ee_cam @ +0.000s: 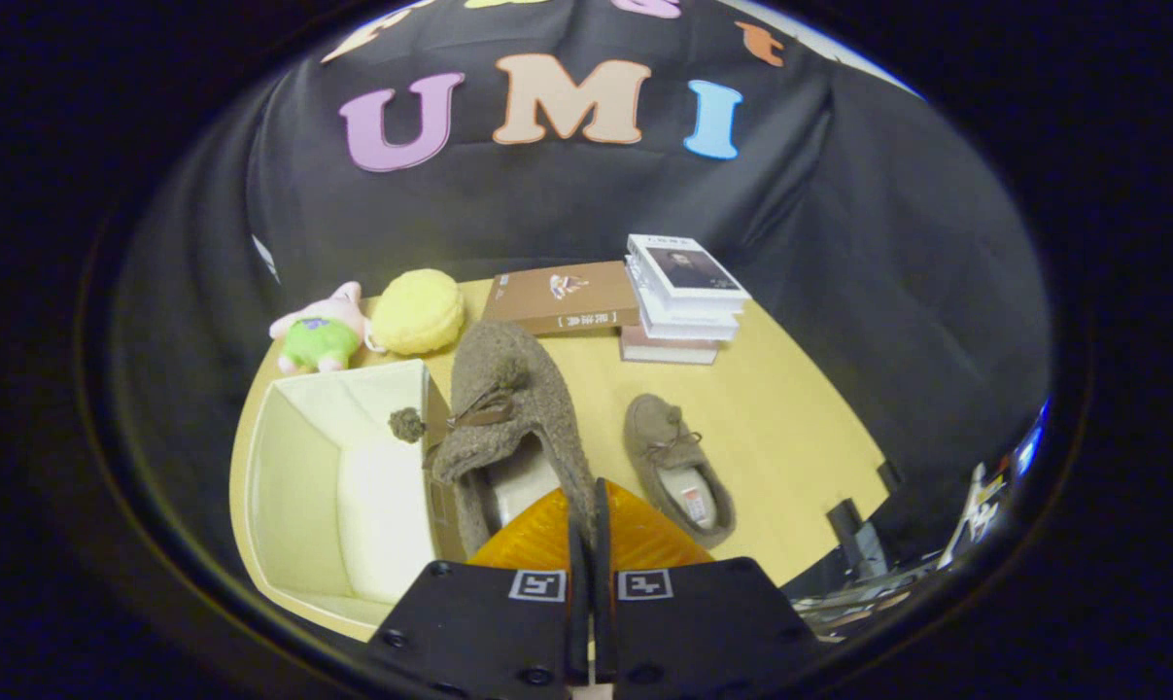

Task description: Open the storage box then place both shoes into the box .Put the left shoe in first, then the right shoe, with the right side of both shoes facing outward in a uniform manner.

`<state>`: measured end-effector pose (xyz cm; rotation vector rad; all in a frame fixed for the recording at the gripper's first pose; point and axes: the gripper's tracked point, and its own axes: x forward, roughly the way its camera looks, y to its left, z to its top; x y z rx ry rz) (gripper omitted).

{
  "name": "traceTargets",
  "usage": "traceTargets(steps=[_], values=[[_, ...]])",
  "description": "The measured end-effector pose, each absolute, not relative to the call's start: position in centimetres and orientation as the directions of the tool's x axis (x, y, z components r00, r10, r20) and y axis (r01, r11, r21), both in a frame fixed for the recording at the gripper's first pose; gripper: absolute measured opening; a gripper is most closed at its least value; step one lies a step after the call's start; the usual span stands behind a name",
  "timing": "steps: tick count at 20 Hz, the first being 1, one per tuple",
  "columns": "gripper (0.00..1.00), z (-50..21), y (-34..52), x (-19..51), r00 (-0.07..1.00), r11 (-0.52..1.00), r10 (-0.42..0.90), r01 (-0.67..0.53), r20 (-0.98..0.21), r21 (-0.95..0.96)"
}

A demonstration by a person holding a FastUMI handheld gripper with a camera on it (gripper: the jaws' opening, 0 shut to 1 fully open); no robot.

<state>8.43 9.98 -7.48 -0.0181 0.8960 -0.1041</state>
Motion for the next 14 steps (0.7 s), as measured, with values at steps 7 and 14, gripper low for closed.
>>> traceTargets(steps=[7,14], values=[[0.06,-1.6,22.1,9.5,0.666,0.997,0.078,-0.032,-0.742,0.076],[0.05,-6.9,29.5,6.4,0.590,0.998,0.046,-0.059,-0.806,0.014]])
